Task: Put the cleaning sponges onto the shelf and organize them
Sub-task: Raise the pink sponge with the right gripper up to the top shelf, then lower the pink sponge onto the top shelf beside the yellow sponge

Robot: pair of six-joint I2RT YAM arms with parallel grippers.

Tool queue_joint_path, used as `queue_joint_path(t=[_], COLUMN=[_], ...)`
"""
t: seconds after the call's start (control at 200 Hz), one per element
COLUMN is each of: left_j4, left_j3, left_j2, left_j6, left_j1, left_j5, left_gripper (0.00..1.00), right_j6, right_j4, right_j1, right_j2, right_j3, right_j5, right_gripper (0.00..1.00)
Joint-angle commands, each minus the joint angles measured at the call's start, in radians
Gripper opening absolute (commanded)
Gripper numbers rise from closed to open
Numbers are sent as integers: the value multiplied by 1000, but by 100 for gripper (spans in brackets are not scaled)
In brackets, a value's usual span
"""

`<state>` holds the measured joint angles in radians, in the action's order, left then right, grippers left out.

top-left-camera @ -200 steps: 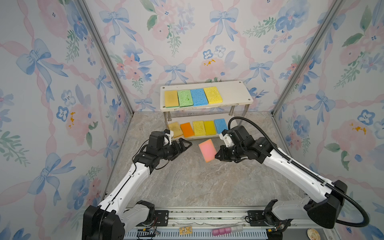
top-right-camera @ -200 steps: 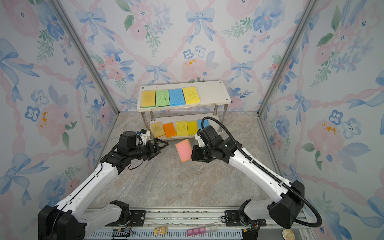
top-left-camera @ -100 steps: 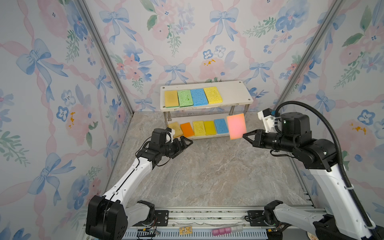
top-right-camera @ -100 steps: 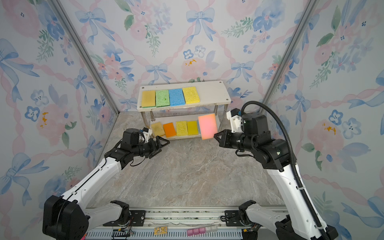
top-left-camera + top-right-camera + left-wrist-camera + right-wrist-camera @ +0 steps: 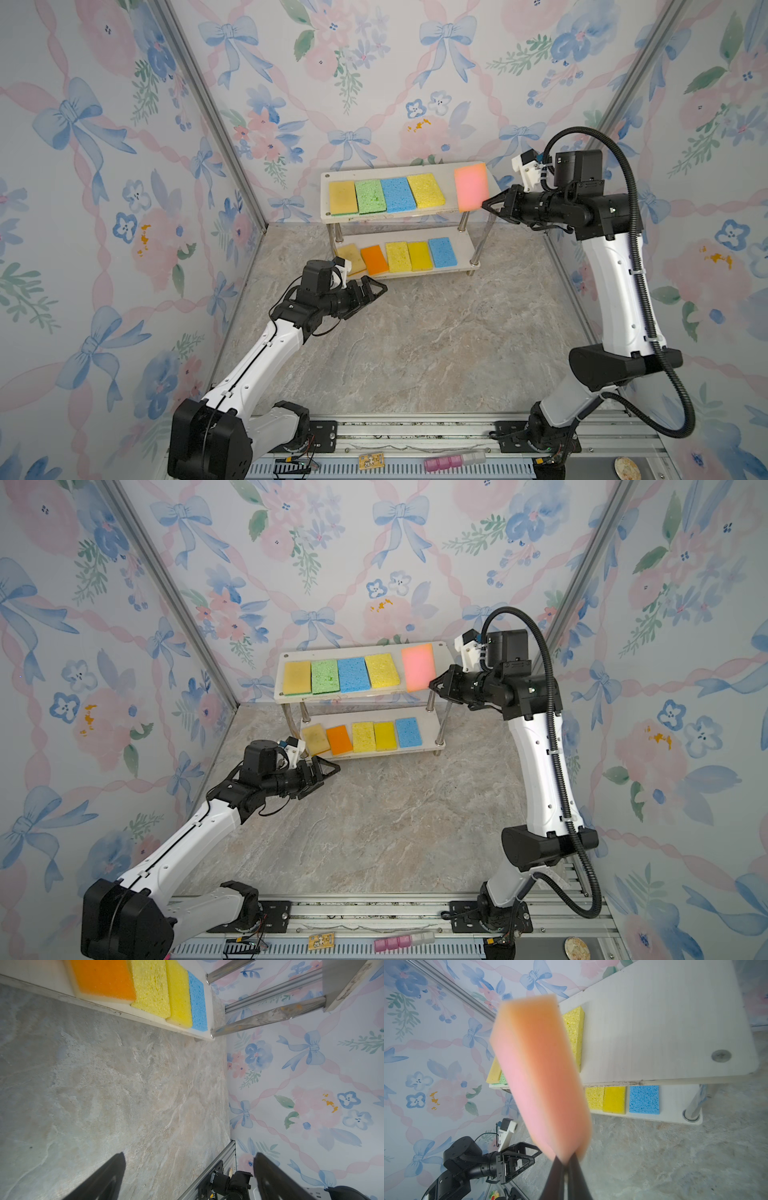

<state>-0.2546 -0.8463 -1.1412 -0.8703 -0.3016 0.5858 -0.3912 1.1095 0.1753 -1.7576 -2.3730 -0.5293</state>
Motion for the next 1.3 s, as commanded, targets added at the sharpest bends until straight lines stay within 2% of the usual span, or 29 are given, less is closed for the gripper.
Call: queue_joint_path(t=[0.0,0.155,0.365,1.295], left_j4=[12,12,12,11], left_j3=[28,42,46,94], left_j2=[21,17,5,54], left_j6=[30,35,39,31], left_j1=[7,20,31,64], left_j5=[20,33,38,67], left_gripper=[98,98,98,98], right_j6=[21,-5,-12,-26], right_j4=[63,38,36,2], right_j1=[-21,-40,-44,-48], right_j2=[-81,-155,-181,-262], right_j3=[-110,-152,-155,-185], right_j5=[-78,-129,-149,-144], right_gripper=[8,8,9,13])
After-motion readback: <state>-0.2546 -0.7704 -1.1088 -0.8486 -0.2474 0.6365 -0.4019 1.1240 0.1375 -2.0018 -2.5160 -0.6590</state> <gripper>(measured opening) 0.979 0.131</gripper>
